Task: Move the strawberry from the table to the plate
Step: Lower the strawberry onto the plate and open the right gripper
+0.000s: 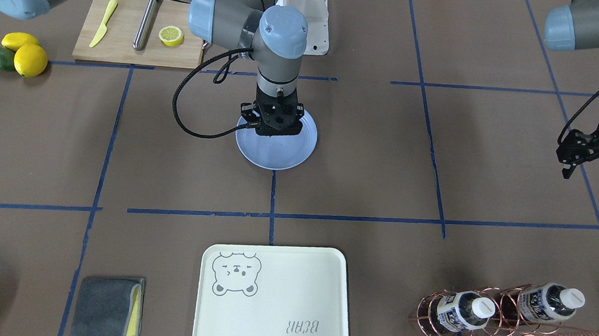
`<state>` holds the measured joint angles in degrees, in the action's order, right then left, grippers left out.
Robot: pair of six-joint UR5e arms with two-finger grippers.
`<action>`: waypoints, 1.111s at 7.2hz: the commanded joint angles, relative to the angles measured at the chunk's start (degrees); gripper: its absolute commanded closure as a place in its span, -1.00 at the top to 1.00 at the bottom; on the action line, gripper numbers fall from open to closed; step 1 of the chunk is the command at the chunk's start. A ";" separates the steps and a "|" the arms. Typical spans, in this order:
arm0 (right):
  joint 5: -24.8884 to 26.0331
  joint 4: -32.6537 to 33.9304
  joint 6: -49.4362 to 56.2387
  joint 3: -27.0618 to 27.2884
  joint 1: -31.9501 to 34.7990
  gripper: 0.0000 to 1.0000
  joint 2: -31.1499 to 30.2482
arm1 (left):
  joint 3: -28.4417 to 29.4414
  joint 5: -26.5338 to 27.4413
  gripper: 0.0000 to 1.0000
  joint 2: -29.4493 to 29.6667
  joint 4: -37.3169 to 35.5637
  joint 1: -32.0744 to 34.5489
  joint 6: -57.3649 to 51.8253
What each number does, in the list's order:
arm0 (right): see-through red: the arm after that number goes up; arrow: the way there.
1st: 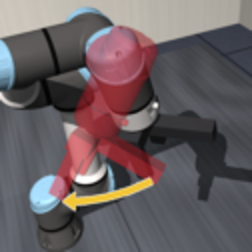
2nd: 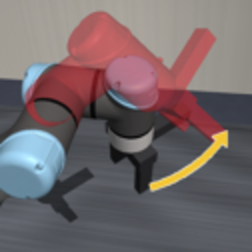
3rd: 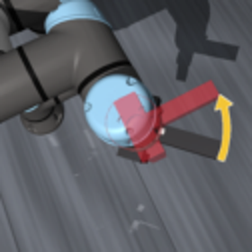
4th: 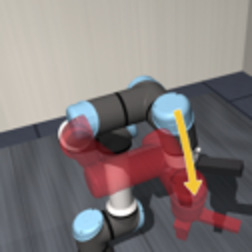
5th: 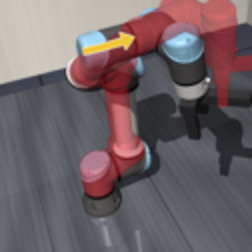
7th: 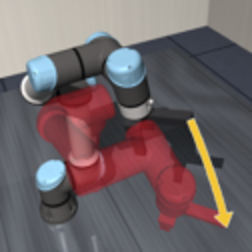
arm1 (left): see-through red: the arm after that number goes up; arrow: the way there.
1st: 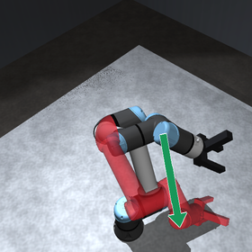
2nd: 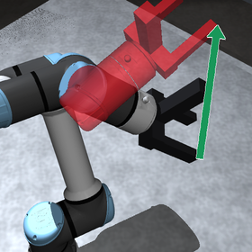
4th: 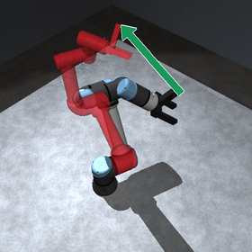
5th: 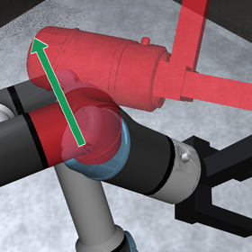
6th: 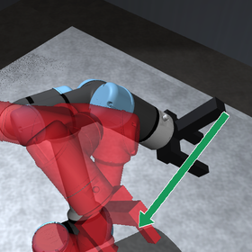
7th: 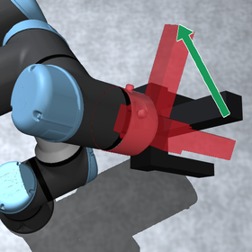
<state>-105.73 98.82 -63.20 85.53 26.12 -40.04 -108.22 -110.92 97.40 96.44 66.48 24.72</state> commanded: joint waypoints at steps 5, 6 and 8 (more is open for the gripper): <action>0.79 -6.27 -0.26 -7.13 -1.16 -1.00 2.51 | 0.56 0.00 1.00 -0.02 0.15 0.15 -0.03; 0.79 -5.84 -0.26 -7.04 -1.16 -1.00 2.07 | 0.64 0.00 1.00 -0.02 0.15 0.15 -0.03; 0.70 -2.16 -0.26 -5.64 -1.07 -1.00 2.42 | 0.73 -0.26 1.00 -0.02 0.15 0.15 -0.03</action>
<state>-105.00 94.81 -63.46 79.08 25.02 -37.68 -107.54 -111.02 97.38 96.59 66.62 24.70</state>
